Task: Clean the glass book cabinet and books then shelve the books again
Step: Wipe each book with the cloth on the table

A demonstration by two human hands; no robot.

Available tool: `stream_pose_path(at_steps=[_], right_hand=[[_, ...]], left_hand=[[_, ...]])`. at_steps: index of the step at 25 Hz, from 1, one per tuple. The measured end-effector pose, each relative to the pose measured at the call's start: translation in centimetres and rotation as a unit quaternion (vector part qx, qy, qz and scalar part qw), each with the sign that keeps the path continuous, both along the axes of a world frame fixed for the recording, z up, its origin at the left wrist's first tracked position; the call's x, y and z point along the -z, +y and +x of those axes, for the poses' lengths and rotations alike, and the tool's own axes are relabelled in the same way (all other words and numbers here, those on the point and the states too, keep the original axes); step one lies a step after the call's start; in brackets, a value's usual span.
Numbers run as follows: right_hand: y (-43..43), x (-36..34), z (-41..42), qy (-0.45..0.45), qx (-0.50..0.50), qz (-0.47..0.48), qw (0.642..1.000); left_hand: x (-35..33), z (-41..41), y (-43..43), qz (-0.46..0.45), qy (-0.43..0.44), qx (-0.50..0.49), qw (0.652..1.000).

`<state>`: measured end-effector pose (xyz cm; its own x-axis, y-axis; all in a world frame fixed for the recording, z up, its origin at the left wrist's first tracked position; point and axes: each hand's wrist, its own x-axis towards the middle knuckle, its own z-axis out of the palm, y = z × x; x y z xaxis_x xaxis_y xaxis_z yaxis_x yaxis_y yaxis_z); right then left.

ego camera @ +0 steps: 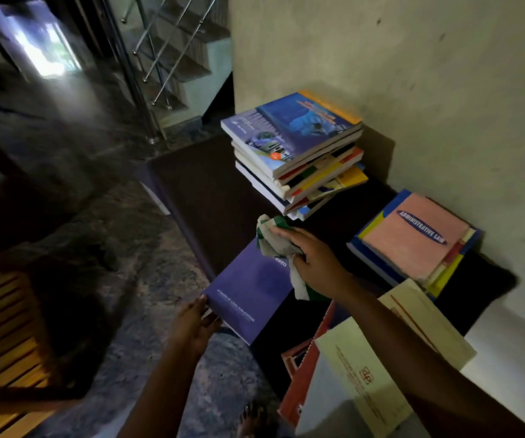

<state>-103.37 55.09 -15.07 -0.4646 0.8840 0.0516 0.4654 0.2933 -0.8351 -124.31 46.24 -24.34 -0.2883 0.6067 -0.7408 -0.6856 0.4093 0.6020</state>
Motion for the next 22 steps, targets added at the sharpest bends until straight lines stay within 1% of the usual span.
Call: stream_pose_path(at_steps=[2, 3, 4, 5, 6, 7, 8, 11, 15, 17, 18, 19, 20, 21, 22], right_hand=[[1.6, 2.0, -1.4, -0.046, 0.022, -0.004, 0.999], [2.5, 3.3, -2.2, -0.083, 0.037, -0.018, 0.996], [3.2, 4.5, -3.0, -0.148, 0.049, -0.04, 0.987], [3.5, 5.6, -3.9, -0.238, 0.058, -0.053, 0.968], [3.4, 6.5, -4.7, -0.324, 0.056, -0.041, 0.944], [2.9, 7.2, -5.4, -0.371, 0.047, -0.011, 0.928], [2.2, 7.7, -6.1, -0.379, 0.034, 0.017, 0.924], [-1.7, 8.6, -8.1, -0.34, 0.002, 0.066, 0.938], [-8.4, 9.4, -9.6, -0.247, -0.069, 0.129, 0.958], [-9.3, 9.1, -9.3, -0.182, -0.116, 0.119, 0.969], [-8.7, 8.3, -8.8, -0.139, -0.118, 0.078, 0.98], [-7.5, 7.5, -8.2, -0.087, -0.088, 0.032, 0.992], [-5.8, 6.9, -7.1, -0.05, -0.015, 0.01, 0.999], [-3.7, 6.5, -5.6, -0.063, 0.078, -0.001, 0.995], [-1.8, 6.2, -4.1, -0.108, 0.151, -0.019, 0.982]], left_hand=[[0.2, -0.5, 0.0, -0.006, 0.006, 0.011, 1.0], [0.3, -0.8, -0.1, -0.007, 0.004, 0.017, 1.0], [0.4, -1.1, -0.2, -0.005, -0.001, 0.022, 1.0], [0.5, -1.3, -0.2, -0.006, -0.005, 0.026, 1.0], [0.6, -1.5, -0.2, -0.005, -0.01, 0.028, 1.0], [0.6, -1.6, -0.2, -0.004, -0.013, 0.03, 0.999], [0.6, -1.6, -0.1, -0.005, -0.016, 0.029, 0.999], [0.6, -1.8, 0.1, -0.014, -0.016, 0.016, 1.0], [-0.2, -2.3, 0.2, -0.011, -0.073, -0.004, 0.997], [-0.2, -2.7, 0.1, -0.013, -0.081, -0.006, 0.997], [-0.1, -2.8, 0.1, -0.009, -0.084, -0.001, 0.996], [0.1, -3.0, 0.1, -0.005, -0.089, 0.012, 0.996], [0.5, -3.1, 0.1, -0.005, -0.094, 0.025, 0.995], [0.9, -3.1, 0.2, -0.006, -0.097, 0.031, 0.995], [1.2, -3.1, 0.2, -0.009, -0.093, 0.033, 0.995]])
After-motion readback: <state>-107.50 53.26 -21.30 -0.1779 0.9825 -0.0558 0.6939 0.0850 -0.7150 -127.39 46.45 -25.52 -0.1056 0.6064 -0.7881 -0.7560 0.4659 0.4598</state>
